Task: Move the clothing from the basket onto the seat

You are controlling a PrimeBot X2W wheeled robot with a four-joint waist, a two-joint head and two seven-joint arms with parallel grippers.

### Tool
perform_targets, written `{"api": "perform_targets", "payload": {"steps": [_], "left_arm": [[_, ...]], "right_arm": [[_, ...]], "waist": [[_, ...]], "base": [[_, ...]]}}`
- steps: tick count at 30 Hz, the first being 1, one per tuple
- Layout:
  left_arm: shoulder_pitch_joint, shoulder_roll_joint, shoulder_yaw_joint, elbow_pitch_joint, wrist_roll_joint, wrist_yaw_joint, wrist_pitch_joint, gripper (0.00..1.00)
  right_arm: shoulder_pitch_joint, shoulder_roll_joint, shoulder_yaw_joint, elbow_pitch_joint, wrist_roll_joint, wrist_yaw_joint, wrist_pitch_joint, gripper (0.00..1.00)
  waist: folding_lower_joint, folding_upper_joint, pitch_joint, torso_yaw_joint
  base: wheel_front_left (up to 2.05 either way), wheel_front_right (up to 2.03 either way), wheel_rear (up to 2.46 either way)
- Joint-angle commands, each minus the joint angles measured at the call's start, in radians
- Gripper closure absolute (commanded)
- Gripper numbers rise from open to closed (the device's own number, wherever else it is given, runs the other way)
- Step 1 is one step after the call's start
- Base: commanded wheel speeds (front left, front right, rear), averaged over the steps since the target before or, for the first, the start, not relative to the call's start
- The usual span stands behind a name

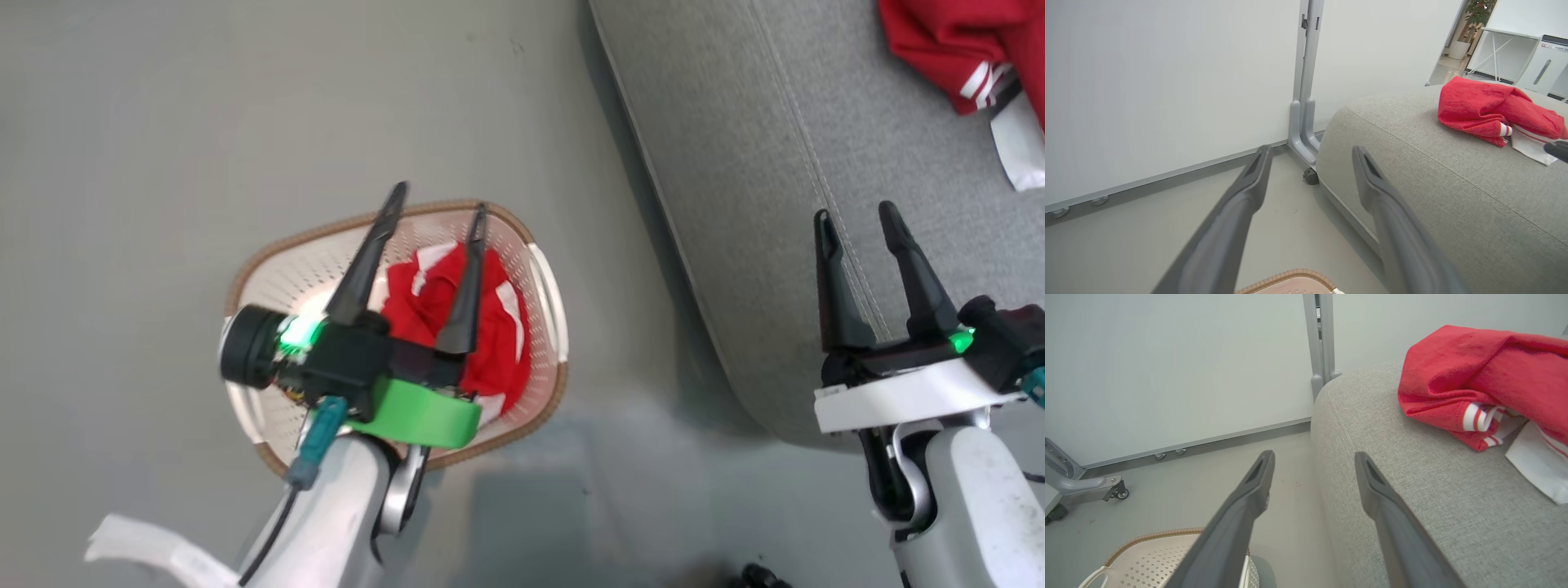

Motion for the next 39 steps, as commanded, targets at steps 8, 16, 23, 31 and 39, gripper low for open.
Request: {"api": "perform_targets", "payload": {"steps": [8, 16, 23, 31, 39], "left_arm": [[0.182, -0.036, 0.182, -0.032, 0.002, -0.022, 0.0, 0.0], [0.375, -0.049, 0.274, -0.067, 0.026, -0.029, 0.0, 0.0], [0.495, -0.05, 0.296, -0.087, -0.003, -0.032, 0.0, 0.0], [0.583, -0.05, 0.312, -0.093, 0.004, -0.037, 0.0, 0.0], [0.618, -0.05, 0.302, -0.081, 0.005, -0.054, 0.0, 0.0]], "right_arm": [[0.066, -0.012, 0.074, -0.014, -0.013, -0.001, -0.002, 0.0], [0.188, 0.003, 0.098, 0.004, -0.022, -0.001, -0.002, 0.0], [0.291, 0.008, 0.096, 0.01, -0.054, -0.001, -0.002, 0.0], [0.364, 0.005, 0.11, 0.01, -0.087, -0.001, -0.002, 0.0], [0.382, 0.011, 0.114, 0.009, -0.091, -0.001, -0.002, 0.0]], "waist": [[0.0, 0.0018, -0.266, 0.161], [0.0, 0.0018, -0.445, 0.164], [0.0, 0.0018, -0.523, 0.149], [0.0, 0.0018, -0.559, 0.133], [0.0, 0.0018, -0.573, 0.129]], "base": [[0.0, 0.0, 0.0], [0.0, 0.0, 0.0], [0.0, 0.0, 0.0], [0.0, 0.0, 0.0], [0.0, 0.0, 0.0]]}}
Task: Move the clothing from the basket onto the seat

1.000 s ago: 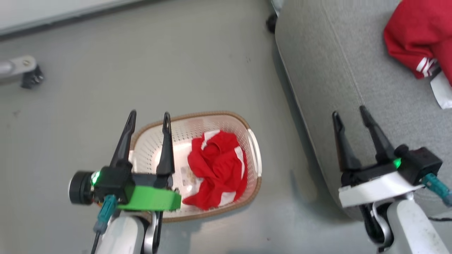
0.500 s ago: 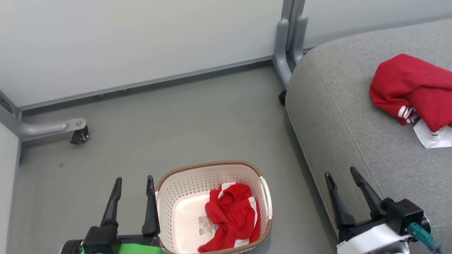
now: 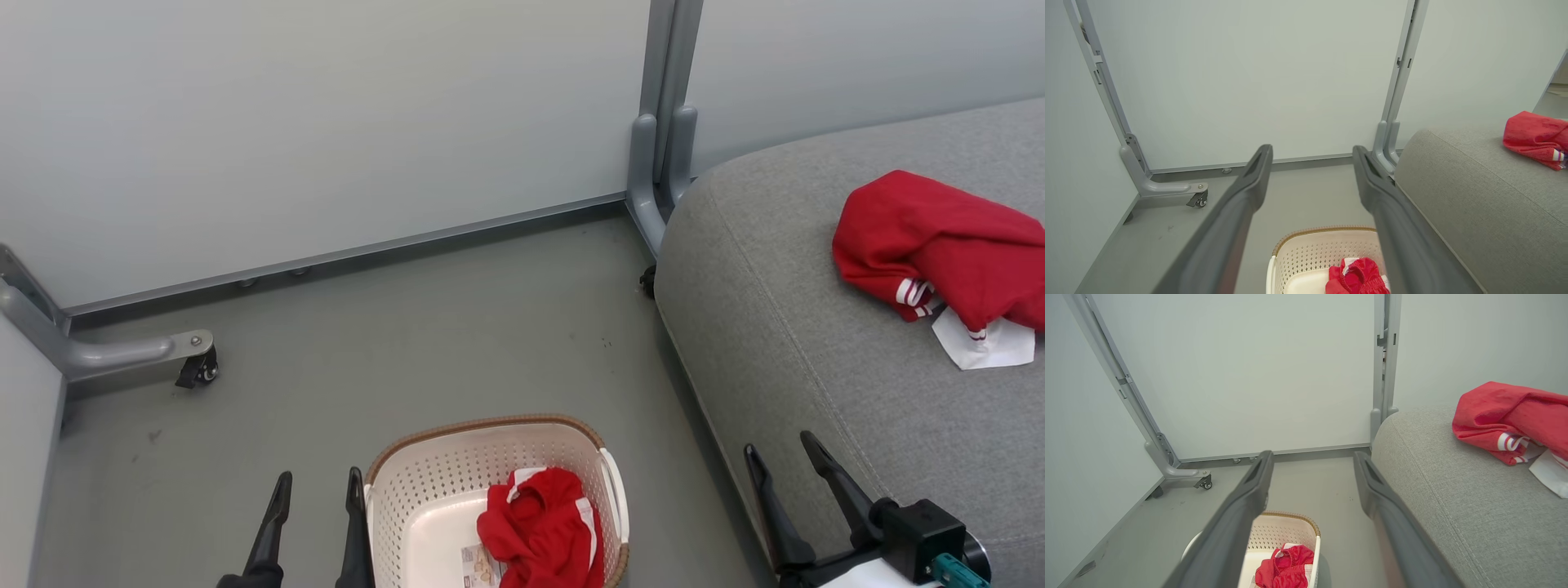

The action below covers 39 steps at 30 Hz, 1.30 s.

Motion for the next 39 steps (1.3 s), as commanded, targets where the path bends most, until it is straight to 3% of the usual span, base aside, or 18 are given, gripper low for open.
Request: {"api": "perform_targets", "payload": {"steps": [1, 39], "left_arm": [[0.016, 0.0, -0.001, 0.002, -0.001, -0.007, 0.0, 0.0], [-0.033, 0.0, -0.035, 0.032, -0.006, -0.017, 0.0, 0.0]], "right_arm": [[0.01, 0.0, 0.0, -0.001, -0.006, -0.001, -0.002, 0.0], [-0.01, -0.02, -0.006, -0.016, 0.009, -0.001, -0.002, 0.0]], "waist": [[0.0001, 0.0018, -0.002, 0.001], [0.0001, 0.0018, 0.05, 0.012]], "base": [[0.0, 0.0, 0.0], [0.0, 0.0, 0.0]]}}
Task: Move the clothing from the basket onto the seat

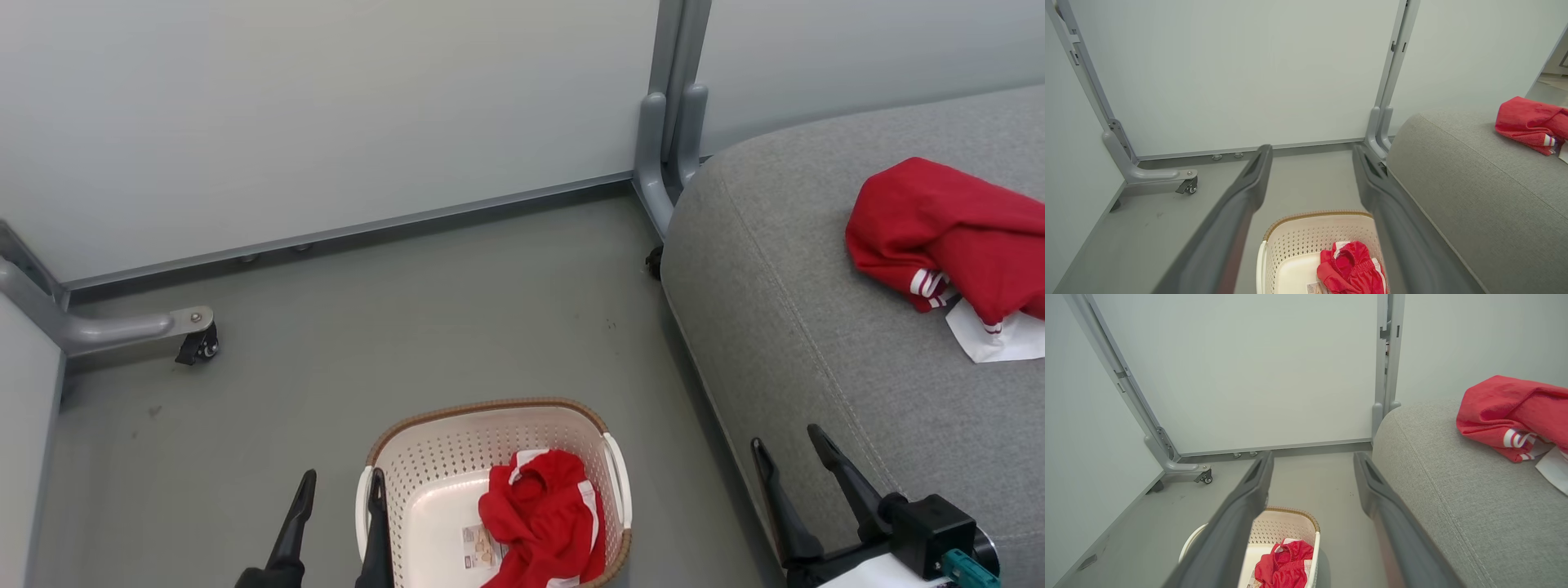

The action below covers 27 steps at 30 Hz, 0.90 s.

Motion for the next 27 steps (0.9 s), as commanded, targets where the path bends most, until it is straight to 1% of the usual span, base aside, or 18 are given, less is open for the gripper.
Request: {"api": "perform_targets", "payload": {"steps": [1, 4, 8, 12, 17, 23, 27], "left_arm": [[-0.025, 0.001, -0.004, 0.003, 0.008, -0.006, 0.0, 0.0], [-0.053, 0.001, -0.019, 0.006, 0.019, -0.011, 0.0, 0.0], [-0.125, 0.001, -0.04, 0.024, 0.035, -0.024, 0.0, 0.0], [-0.221, 0.001, -0.069, 0.07, 0.046, -0.046, 0.0, 0.0], [-0.363, 0.002, -0.11, 0.169, 0.096, -0.085, 0.0, 0.0], [-0.548, 0.002, -0.169, 0.309, 0.166, -0.129, 0.0, 0.0], [-0.674, 0.022, -0.231, 0.418, 0.226, -0.148, 0.0, 0.0]], "right_arm": [[-0.014, -0.006, -0.003, -0.006, 0.0, -0.001, -0.002, 0.0], [-0.035, -0.013, 0.001, -0.016, -0.002, -0.001, -0.002, 0.0], [-0.089, -0.022, -0.004, -0.035, -0.002, -0.001, -0.002, 0.0], [-0.156, -0.03, -0.02, -0.059, 0.0, -0.001, -0.002, 0.0], [-0.245, -0.038, -0.039, -0.091, -0.001, -0.001, -0.002, 0.0], [-0.338, -0.041, -0.062, -0.126, -0.01, -0.001, -0.002, 0.0], [-0.399, -0.051, -0.047, -0.136, -0.026, -0.001, -0.002, 0.0]], "waist": [[0.0001, 0.0018, 0.023, -0.001], [0.0001, 0.0018, 0.078, -0.002], [0.0001, 0.0018, 0.191, -0.001], [0.0001, 0.0018, 0.313, 0.001], [0.0001, 0.0018, 0.472, -0.003], [0.0001, 0.0018, 0.624, -0.002], [0.0001, 0.0018, 0.708, -0.015]], "base": [[0.0, 0.0, 0.0], [0.0, 0.0, 0.0], [0.0, 0.0, 0.0], [0.0, 0.0, 0.0], [0.0, 0.0, 0.0], [0.0, 0.0, 0.0], [0.0, 0.0, 0.0]]}}
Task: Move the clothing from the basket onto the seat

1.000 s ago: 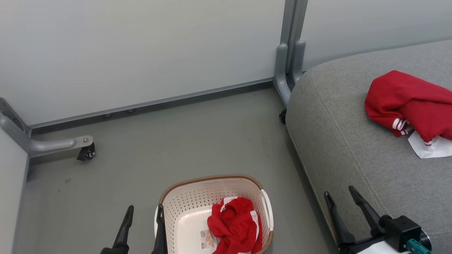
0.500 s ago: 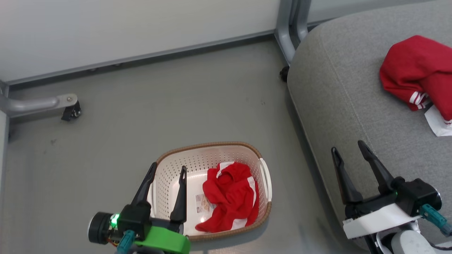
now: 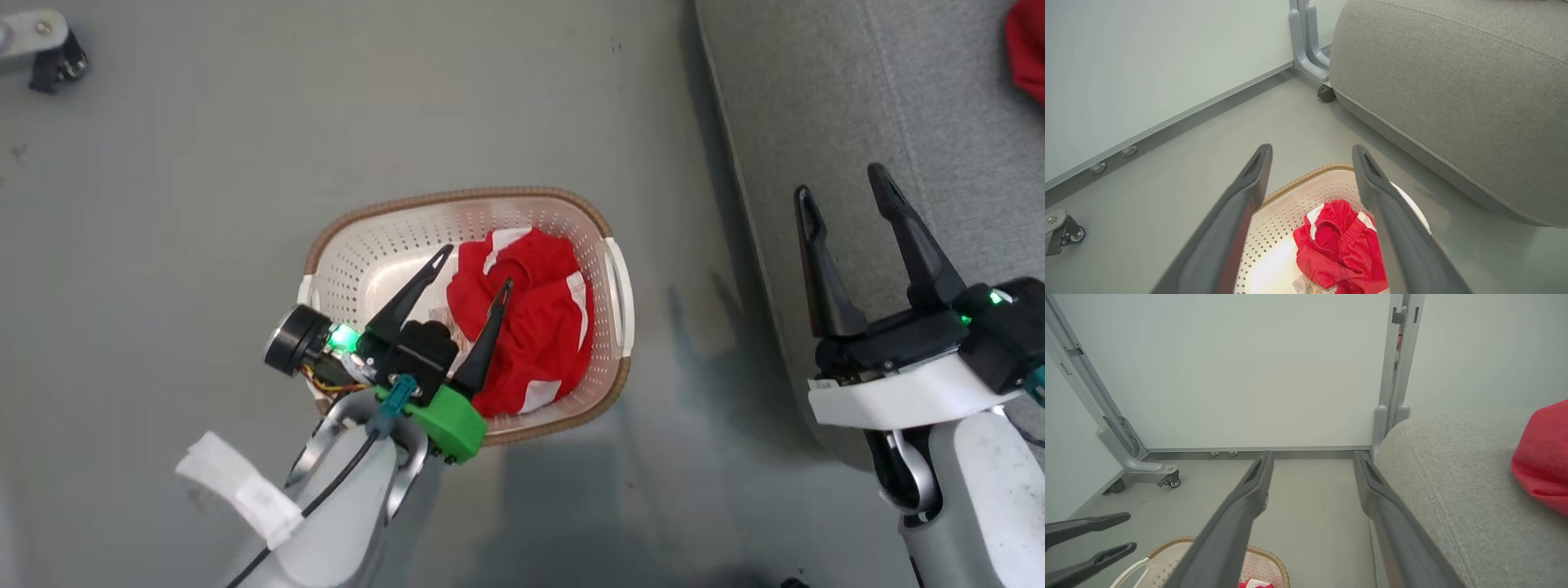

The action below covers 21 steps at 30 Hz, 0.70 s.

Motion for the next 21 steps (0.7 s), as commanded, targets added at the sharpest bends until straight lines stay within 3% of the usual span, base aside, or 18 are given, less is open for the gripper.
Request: {"api": "perform_targets", "payload": {"steps": [1, 14, 21], "left_arm": [[-0.062, 0.019, -0.022, 0.037, 0.035, -0.006, 0.0, 0.0], [-0.391, 0.027, -0.259, 0.437, 0.179, -0.023, 0.0, 0.0], [-0.515, 0.032, -0.397, 0.592, 0.29, 0.008, 0.0, 0.0]], "right_arm": [[-0.035, -0.01, 0.006, -0.008, -0.013, -0.001, -0.002, 0.0], [-0.137, 0.005, 0.019, -0.073, -0.019, -0.001, -0.002, 0.0], [-0.166, -0.008, 0.063, -0.077, -0.046, -0.001, -0.002, 0.0]], "waist": [[0.0, 0.0018, 0.191, -0.016], [0.0, 0.0018, 0.388, -0.051], [0.0, 0.0018, 0.464, -0.07]], "base": [[0.0, 0.0, 0.0], [0.0, 0.0, 0.0], [0.0, 0.0, 0.0]]}}
